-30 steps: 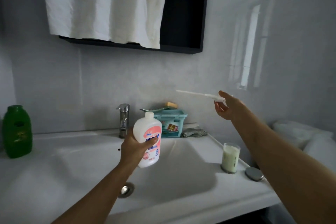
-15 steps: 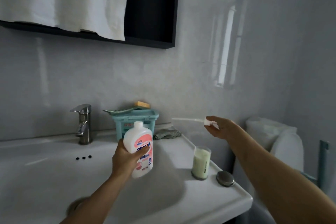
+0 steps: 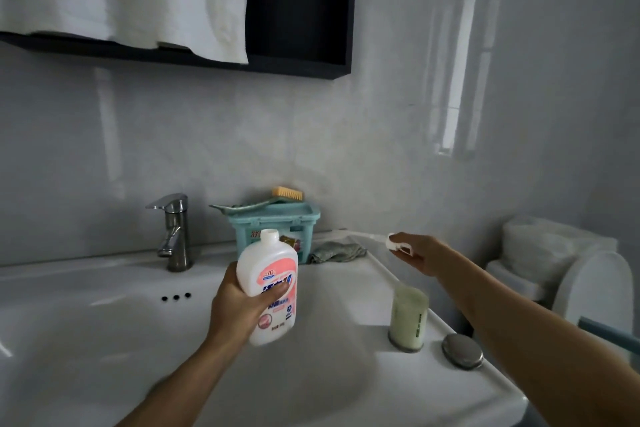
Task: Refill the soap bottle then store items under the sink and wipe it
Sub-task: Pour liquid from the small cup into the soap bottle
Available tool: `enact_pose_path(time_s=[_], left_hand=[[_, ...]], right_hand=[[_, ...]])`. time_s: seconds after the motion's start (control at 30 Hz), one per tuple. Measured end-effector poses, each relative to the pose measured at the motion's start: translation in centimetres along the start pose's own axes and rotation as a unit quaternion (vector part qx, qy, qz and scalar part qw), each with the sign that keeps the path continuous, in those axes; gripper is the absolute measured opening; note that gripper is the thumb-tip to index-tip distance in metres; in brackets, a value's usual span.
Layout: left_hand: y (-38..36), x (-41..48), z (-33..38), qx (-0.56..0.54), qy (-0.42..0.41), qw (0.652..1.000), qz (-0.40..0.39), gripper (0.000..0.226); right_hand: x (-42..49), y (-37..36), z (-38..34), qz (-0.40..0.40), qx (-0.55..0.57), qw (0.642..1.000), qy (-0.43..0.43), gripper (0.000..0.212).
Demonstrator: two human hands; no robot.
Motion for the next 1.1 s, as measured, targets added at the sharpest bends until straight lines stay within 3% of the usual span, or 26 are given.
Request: enact_pose_path(time_s=[0.13, 0.43, 0.57, 0.8, 1.1], left_hand=[[-0.1, -0.1, 0.0, 0.006, -0.006, 1.000, -0.003, 0.055], [0.0, 0.1, 0.0, -0.001, -0.016, 1.000, -0.003, 0.056], [-0.1, 0.1, -0.1, -0.002, -0.017, 1.000, -0.006, 0.064], [-0.2, -0.1, -0.1, 0.004, -0.023, 1.000, -0.012, 0.056], [-0.4, 0.0, -0.4, 0.017, -0.025, 0.999, -0.014, 0.060]], right_hand=[[0.1, -1.5, 0.2, -0.002, -0.019, 1.000, 0.019, 0.016], [1.5, -2.6, 2.4, -0.005, -0.202, 0.977, 0.063, 0.043], [1.0, -2.3, 2.8, -0.007, -0.251, 0.965, 0.080, 0.042], [0.5, -2.4, 2.9, -0.018, -0.332, 0.935, 0.122, 0.026], [0.6, -2.7, 3.2, -0.031, -0.330, 0.936, 0.121, 0.028]])
Point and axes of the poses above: each hand's wrist, its own x-axis towards the middle knuckle, its own y-axis out of the back of the hand, z = x × y, the point moved 1 cm from there along x, towards the middle knuckle, and after that the axes turned 8 degrees about z, right-handed, at the moved point
